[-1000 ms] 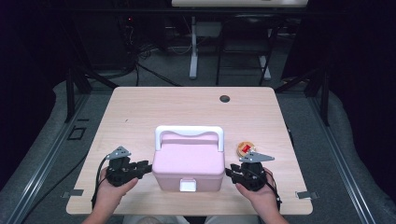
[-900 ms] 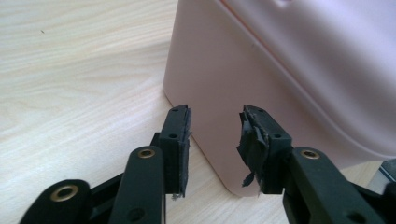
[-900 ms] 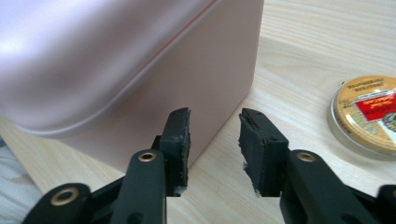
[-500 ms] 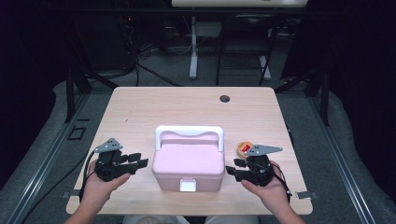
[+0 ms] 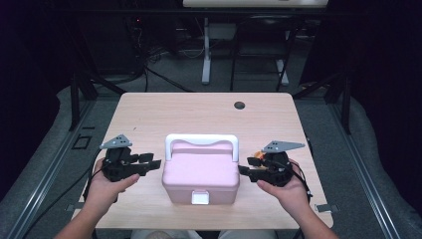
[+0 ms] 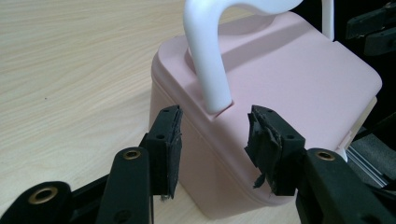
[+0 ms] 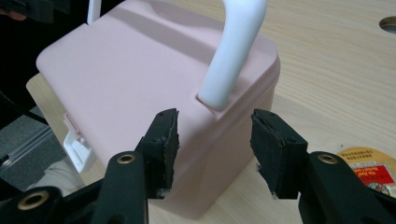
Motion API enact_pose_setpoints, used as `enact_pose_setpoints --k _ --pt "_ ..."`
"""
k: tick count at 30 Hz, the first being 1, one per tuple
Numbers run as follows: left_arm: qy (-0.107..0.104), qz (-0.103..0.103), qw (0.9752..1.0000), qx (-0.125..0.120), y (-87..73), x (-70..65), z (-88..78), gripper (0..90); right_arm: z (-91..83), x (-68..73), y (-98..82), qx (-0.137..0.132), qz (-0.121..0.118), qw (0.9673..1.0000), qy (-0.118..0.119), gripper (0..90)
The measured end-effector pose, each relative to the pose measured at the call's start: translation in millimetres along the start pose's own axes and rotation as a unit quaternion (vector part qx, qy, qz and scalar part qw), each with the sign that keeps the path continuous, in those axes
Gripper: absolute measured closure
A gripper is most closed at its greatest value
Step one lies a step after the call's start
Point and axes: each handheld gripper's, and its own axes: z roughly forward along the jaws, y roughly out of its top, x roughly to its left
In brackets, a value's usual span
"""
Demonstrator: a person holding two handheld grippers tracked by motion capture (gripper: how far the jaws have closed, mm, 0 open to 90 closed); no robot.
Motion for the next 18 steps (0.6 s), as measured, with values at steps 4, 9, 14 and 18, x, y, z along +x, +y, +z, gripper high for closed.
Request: enact_pose_setpoints --k 4,9,14,18 --pt "-0.003 0.003 1.0000 0.003 6.1 -0.9 7.1 53.6 6.1 -1.9 6.6 -0.003 0.006 1.0000 0.007 51.0" --pt "-0.003 0.004 1.0000 0.008 13.0 -0.2 17.1 53.2 16.6 -2.9 13.8 -0.003 0.001 0.9999 0.012 51.0" --pt "-0.003 0.005 0.9999 0.012 18.2 1.0 26.4 53.2 22.5 -4.1 16.6 0.001 0.001 0.9999 0.014 51.1" --pt "-0.004 -0.001 0.9999 0.012 19.9 3.1 31.9 53.7 26.9 -4.8 18.5 0.001 0.001 0.9999 0.016 51.6"
